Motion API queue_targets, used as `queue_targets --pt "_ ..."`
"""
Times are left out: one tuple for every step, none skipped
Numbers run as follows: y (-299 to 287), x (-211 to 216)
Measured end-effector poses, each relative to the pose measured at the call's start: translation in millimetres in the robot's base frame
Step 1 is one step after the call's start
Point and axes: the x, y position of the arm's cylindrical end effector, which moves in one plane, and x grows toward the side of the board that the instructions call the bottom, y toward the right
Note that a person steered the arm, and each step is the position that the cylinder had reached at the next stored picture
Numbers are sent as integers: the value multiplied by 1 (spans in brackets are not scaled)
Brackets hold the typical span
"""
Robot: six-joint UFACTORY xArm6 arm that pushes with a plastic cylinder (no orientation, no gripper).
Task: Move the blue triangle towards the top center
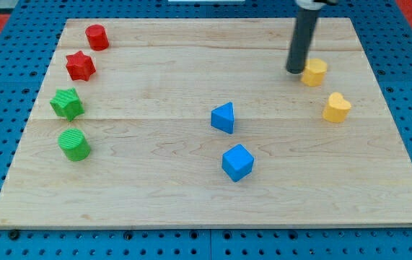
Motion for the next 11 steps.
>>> queue_targets --pt "-30 34" --pt "-34 137" --pt "-74 163" --pt "-102 115" --pt "-133 97" --pt "-123 156" --pt "-177 140" --pt "-183 85" --pt "-173 54" --pt "-143 85" --pt "-159 42"
